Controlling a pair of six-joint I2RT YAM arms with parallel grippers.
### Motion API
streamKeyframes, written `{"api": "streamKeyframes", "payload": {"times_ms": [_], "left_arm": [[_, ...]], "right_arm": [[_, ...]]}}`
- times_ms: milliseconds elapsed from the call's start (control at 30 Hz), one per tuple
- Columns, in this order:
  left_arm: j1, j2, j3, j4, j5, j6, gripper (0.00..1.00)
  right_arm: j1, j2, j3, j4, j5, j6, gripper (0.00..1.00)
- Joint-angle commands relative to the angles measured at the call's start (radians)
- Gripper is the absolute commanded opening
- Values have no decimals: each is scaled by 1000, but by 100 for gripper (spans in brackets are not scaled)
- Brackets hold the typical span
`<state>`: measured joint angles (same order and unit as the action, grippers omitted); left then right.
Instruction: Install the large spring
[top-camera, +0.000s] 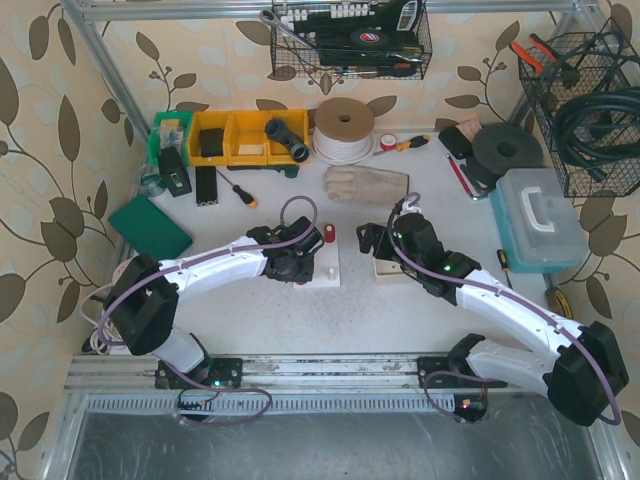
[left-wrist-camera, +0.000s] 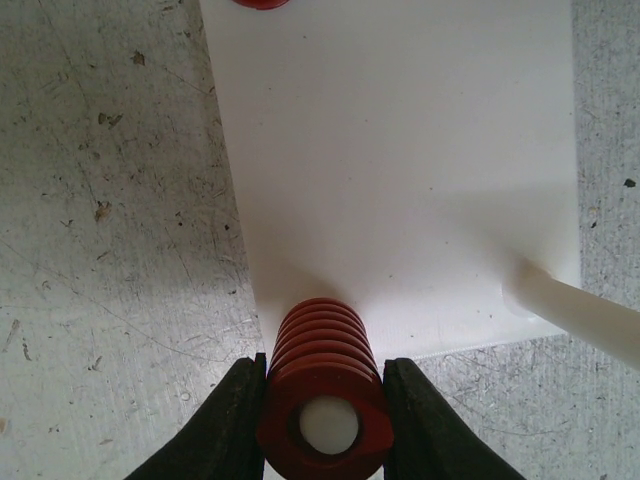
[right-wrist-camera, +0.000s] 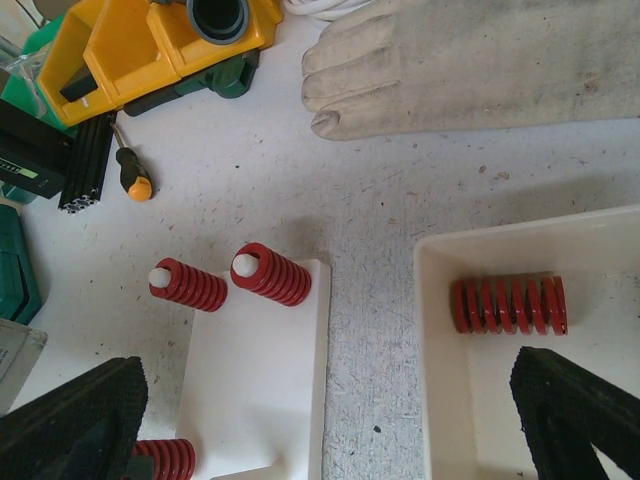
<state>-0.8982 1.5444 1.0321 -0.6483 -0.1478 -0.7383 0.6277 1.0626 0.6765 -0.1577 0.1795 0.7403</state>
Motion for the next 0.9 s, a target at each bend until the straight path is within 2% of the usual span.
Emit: {"api": "streamKeyframes", "payload": {"times_ms": [0, 200, 367, 500, 567, 700, 867], "left_arm": [[-10, -16, -16, 24, 9, -24, 0], [-56, 7, 23, -30, -75, -36, 0], [-62, 16, 31, -38, -75, -36, 0], [-62, 8, 27, -36, -74, -36, 49], [-62, -1, 20, -31, -75, -36, 63], [-66, -33, 3, -12, -83, -36, 72], [-82, -113, -34, 26, -119, -32, 76]], "right_arm": [[-2, -1, -17, 12, -5, 7, 98], [-3, -2, -18, 13, -4, 8, 98], [-3, 4, -13, 5, -5, 8, 98], [-4, -9, -20, -3, 18, 23, 99], [-4, -13, -26, -1, 25, 27, 99], [-3, -12, -25, -2, 24, 29, 99], [-5, -15, -24, -5, 22, 25, 99]]}}
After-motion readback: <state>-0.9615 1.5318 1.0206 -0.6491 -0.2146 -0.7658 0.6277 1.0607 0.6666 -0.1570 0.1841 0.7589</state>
